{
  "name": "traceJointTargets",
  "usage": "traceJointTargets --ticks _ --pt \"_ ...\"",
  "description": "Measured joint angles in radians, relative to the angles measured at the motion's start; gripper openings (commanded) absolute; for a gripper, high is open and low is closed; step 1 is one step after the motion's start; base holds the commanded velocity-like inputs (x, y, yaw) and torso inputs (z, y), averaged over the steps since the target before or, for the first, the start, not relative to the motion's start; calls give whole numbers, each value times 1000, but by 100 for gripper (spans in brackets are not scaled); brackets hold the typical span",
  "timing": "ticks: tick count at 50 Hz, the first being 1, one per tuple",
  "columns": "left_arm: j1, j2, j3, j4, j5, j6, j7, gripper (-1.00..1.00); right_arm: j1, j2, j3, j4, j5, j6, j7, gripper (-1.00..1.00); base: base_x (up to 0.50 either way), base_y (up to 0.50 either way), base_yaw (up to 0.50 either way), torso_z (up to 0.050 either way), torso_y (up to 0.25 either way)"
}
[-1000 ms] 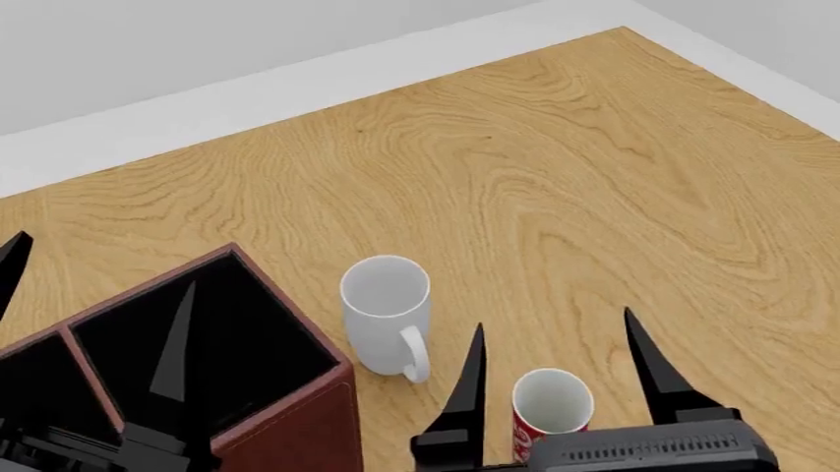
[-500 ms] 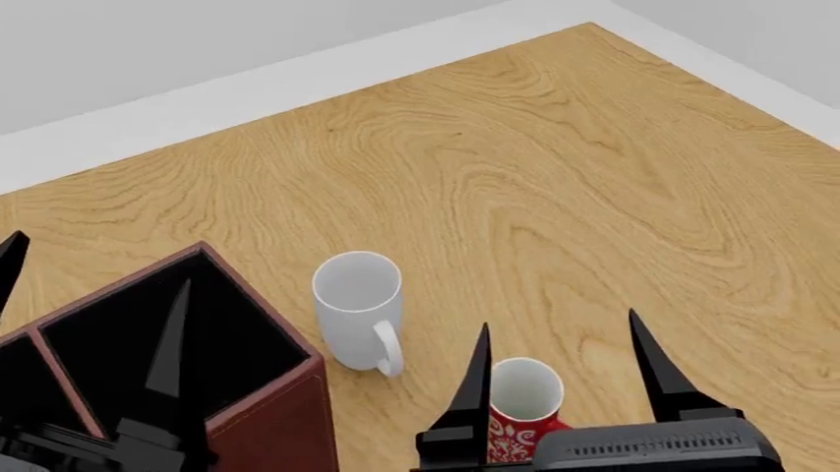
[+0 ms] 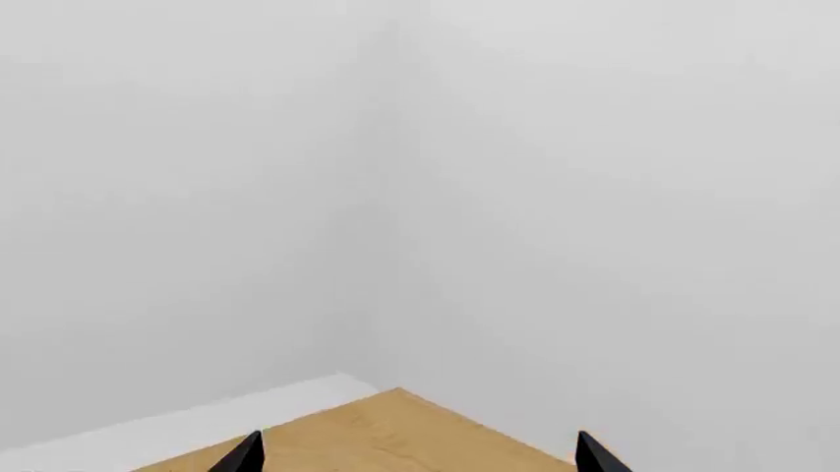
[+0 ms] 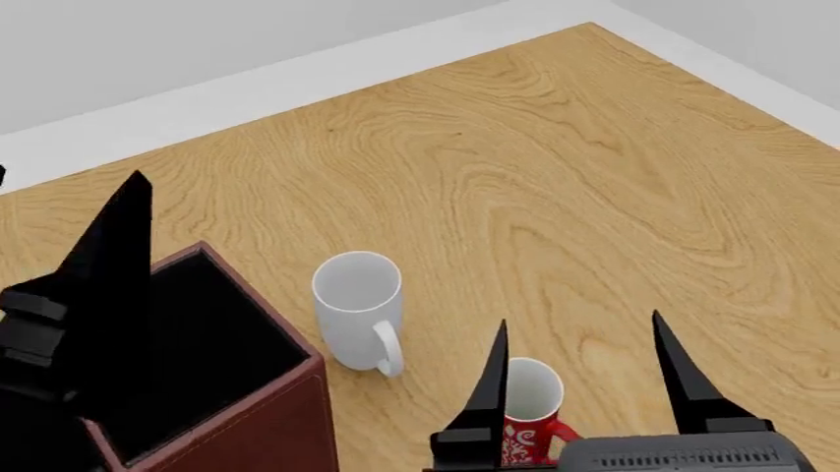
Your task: Pick up the book and place it in the right compartment of the caddy.
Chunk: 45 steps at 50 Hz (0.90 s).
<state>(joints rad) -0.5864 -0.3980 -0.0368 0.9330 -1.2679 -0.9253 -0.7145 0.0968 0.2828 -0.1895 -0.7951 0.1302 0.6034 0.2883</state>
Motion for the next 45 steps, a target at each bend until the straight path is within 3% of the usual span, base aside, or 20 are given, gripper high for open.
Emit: traceJointTargets --ticks 11,21,30,45 --pt "-390 -143 170 -3 -653 75 -513 100 -30 7 42 -52 24 10 13 100 0 0 0 0 0" --pt "-724 -271 493 57 -965 363 -728 100 -52 13 70 -82 42 9 21 100 0 0 0 0 0" --pt "-876 -295 682 91 -1100 507 -804 100 -72 19 91 -104 58 3 24 100 0 0 0 0 0" --pt "-869 -285 835 109 -1071 564 -844 100 -121 27 146 -120 90 -32 31 100 0 0 0 0 0"
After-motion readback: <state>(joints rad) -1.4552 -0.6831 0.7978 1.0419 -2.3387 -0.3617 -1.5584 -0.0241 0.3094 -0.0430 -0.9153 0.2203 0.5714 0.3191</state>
